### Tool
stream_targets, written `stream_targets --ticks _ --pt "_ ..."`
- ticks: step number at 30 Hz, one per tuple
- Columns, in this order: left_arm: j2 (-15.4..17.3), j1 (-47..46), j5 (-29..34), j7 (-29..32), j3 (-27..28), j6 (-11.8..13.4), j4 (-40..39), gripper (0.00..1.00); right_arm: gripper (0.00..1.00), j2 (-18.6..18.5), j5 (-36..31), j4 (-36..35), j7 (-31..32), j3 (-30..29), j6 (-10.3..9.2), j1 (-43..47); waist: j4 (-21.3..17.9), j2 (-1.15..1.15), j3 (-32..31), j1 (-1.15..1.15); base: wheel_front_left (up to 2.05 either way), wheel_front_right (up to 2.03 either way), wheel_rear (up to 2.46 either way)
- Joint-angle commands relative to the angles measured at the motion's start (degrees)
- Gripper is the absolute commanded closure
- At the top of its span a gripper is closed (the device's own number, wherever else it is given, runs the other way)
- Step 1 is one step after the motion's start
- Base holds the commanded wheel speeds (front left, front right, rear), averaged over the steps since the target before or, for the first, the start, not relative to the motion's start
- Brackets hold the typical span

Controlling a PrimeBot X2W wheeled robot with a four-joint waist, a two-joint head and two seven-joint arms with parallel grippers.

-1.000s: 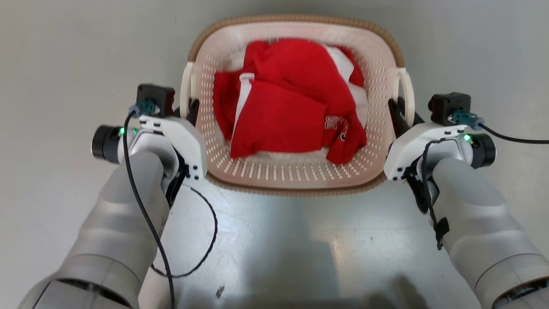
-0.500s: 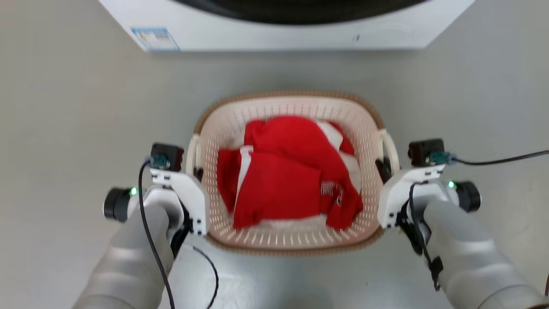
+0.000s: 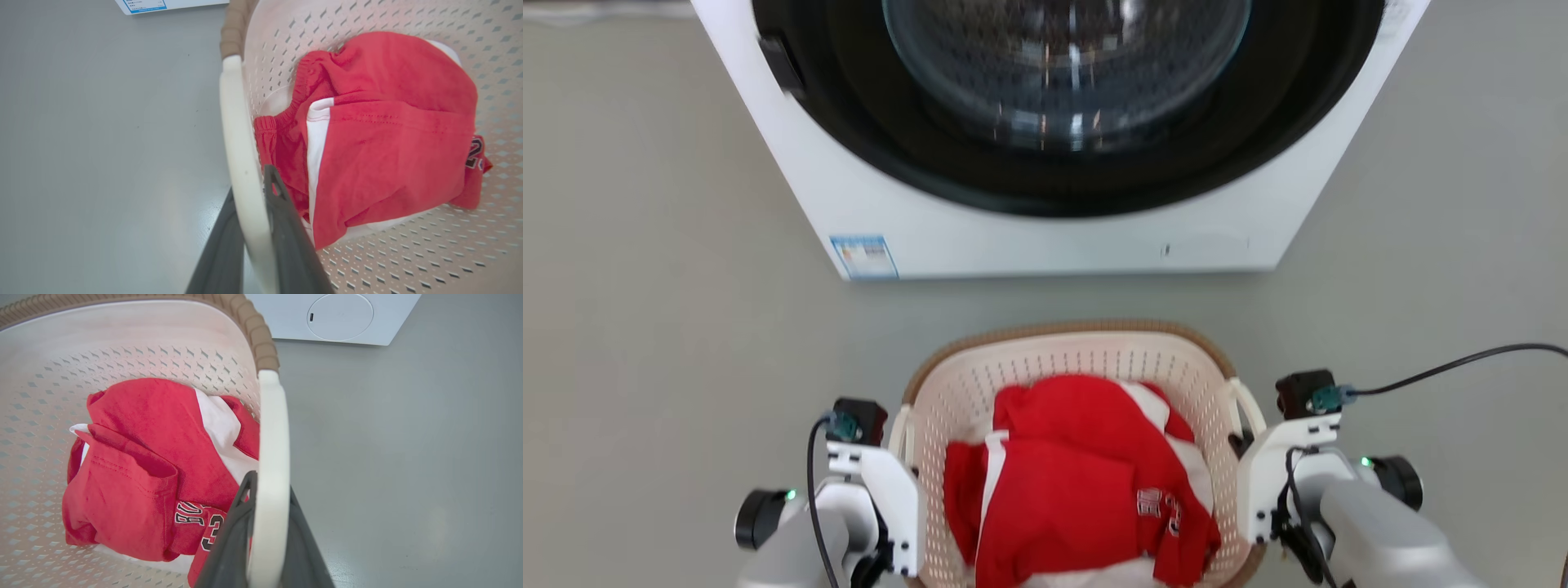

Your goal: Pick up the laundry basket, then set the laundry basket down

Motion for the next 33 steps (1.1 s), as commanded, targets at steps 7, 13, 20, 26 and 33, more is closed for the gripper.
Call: stream_targets --ticks 7,13,20,26,33 --pt "2.4 3.0 -3.4 2.7 -3.0 -0.4 -3.2 1.0 1.0 1.4 3.0 -1.3 1.9 3.9 0.9 3.3 0.0 0.0 -9.4 0.0 0.0 0.0 0.0" --pt "2.7 4.9 -5.6 4.2 -5.6 -0.4 -3.5 1.0 1.0 1.4 5.9 -2.6 3.4 6.2 0.9 5.9 -0.3 0.0 -12.0 0.0 0.0 0.0 0.0" --pt "2.7 5.4 -7.8 5.2 -7.6 -0.4 -3.5 1.0 1.0 1.4 8.7 -3.3 4.4 8.7 0.9 6.9 -0.8 0.0 -13.1 0.0 0.0 0.0 0.0" --pt "2.7 4.8 -8.9 5.9 -9.2 -0.4 -3.6 1.0 1.0 1.4 10.3 -3.1 4.6 9.8 0.9 6.4 -1.1 0.0 -13.3 0.0 0.0 0.0 0.0" --pt "2.9 4.3 -10.5 6.2 -11.0 -0.4 -3.6 1.0 1.0 1.4 12.1 -2.5 4.3 11.1 0.9 5.5 -1.5 0.0 -13.6 0.0 0.0 0.0 0.0"
